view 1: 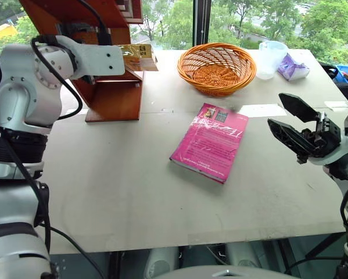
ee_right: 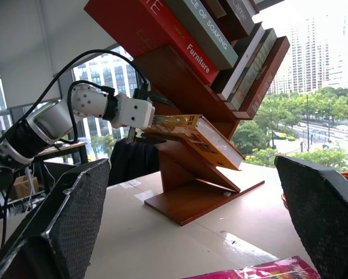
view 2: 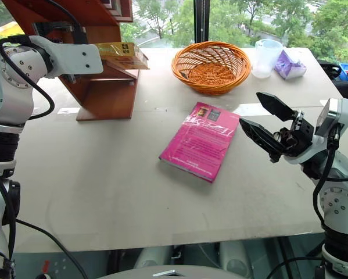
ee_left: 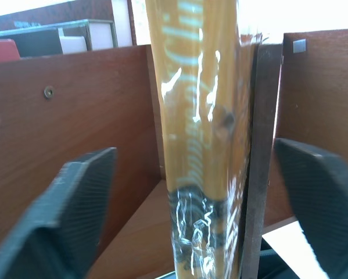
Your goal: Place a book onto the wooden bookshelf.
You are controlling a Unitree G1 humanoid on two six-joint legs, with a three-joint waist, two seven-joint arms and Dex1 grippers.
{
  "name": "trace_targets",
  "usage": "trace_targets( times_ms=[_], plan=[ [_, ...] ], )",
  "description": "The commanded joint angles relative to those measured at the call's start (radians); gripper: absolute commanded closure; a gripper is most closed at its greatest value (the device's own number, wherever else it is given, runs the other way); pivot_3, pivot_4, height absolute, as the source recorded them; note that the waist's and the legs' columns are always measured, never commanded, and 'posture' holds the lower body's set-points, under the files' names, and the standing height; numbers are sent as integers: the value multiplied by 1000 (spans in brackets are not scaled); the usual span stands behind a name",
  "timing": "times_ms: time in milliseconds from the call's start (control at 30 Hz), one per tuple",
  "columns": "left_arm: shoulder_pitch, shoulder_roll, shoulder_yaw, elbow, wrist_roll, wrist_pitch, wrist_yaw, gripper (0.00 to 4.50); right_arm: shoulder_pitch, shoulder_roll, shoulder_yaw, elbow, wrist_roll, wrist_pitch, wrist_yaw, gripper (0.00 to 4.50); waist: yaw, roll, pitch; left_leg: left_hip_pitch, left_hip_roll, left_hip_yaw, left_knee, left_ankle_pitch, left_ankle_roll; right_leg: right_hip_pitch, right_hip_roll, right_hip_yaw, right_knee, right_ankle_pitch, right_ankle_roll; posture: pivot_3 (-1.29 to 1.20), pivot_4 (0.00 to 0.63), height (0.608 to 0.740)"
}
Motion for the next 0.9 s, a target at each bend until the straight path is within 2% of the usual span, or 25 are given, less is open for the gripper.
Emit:
trace_targets(
  times_ms=[33, 267, 433, 500, 567, 600, 700, 833, 900],
  plan=[
    [-1, 37, 53, -39, -4, 7, 24, 54, 22, -12, -29, -33, 28, -1, 9, 0, 3, 0, 0, 0, 0, 0, 0, 0, 0, 0, 0, 0, 0, 0, 0, 0, 150, 740],
    [140, 78, 189, -221, -87, 122, -24, 54, 18, -36, -36, -18, 44, 6, 22, 0, 2, 0, 0, 0, 0, 0, 0, 0, 0, 0, 0, 0, 0, 0, 0, 0, 150, 740],
    [202, 18, 309, -363, -191, 184, 19, 54, 24, -57, -39, -4, 37, 13, 48, 0, 14, 0, 0, 0, 0, 0, 1, 0, 0, 0, 0, 0, 0, 0, 0, 0, 150, 740],
    [227, -116, 380, -479, -324, 304, 20, 54, 33, -68, -39, 0, 31, 15, 58, 0, 19, 0, 0, 0, 0, 0, 1, 0, 0, 0, -1, 0, 0, 0, 0, 0, 150, 740],
    [311, -200, 403, -590, -424, 299, 11, 54, 46, -83, -33, 2, 14, 14, 75, 0, 21, 0, 0, 0, 0, -1, 3, 0, 0, 1, -1, 0, 0, 0, 0, 0, 150, 740],
    [354, -312, 448, -662, -513, 397, 28, 54, 61, -92, -26, 4, -9, 7, 94, 0, 19, 0, 0, 0, 0, -1, 3, 0, 0, 2, -1, 0, -1, 0, 0, 0, 150, 740],
    [568, -533, 573, -813, -738, 569, 33, 54, 119, -113, -10, 13, -81, -18, 130, 0, 11, 0, 0, 1, 0, 0, 3, 0, 0, 3, -1, 1, -1, 0, 0, 0, 150, 740],
    [825, -598, 609, -852, -894, 614, -4, 54, 210, -92, 15, 53, -236, -90, 104, 0, -5, -1, 0, 2, 2, 0, 2, 0, 0, 1, 1, 2, 2, 0, 0, 0, 150, 740],
    [937, -598, 578, -775, -871, 489, 10, 54, 283, -72, 36, 96, -325, -126, 78, 0, 1, -1, -2, 3, 2, -2, 2, 0, 0, 1, 1, 1, 4, -2, -3, 0, 150, 740]
  ],
)
